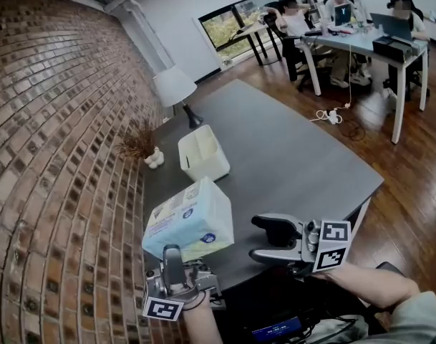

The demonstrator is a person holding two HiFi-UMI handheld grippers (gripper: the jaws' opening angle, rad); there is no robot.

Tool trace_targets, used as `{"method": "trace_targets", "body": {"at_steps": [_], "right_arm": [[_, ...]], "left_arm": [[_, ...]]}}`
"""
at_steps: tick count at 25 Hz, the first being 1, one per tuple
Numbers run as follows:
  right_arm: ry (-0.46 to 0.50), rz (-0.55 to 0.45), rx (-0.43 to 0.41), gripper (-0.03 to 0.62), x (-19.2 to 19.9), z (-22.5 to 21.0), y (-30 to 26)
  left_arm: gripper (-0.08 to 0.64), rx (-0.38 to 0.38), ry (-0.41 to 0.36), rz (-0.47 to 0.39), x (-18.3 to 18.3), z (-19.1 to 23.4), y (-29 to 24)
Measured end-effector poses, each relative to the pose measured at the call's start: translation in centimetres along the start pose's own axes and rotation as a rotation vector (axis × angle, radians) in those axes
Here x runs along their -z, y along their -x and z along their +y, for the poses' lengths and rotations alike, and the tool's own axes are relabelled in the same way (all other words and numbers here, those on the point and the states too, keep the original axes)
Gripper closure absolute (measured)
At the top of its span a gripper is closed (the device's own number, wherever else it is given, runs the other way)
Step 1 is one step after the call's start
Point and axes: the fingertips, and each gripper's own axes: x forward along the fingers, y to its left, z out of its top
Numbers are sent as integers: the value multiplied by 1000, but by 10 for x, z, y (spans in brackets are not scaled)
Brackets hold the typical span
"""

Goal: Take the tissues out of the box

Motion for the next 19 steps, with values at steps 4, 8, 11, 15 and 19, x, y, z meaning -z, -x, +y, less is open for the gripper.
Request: {"method": "trace_targets", "body": {"at_steps": [4,8,11,15,19], "right_arm": [[-2,-1,-4,241,0,0,0],[0,0,2,241,0,-1,0],[-1,2,2,241,2,-1,-1],[1,2,4,241,2,-2,-1],[5,5,8,241,1,-6,-1]], "left_arm": [[117,7,-5,-9,-2,-6,3],[117,2,-1,-7,-3,-3,4],[117,-4,-1,-6,-3,-1,6],[120,-10,2,-11,-3,3,7],[123,-14,14,-23,-3,8,6]]}}
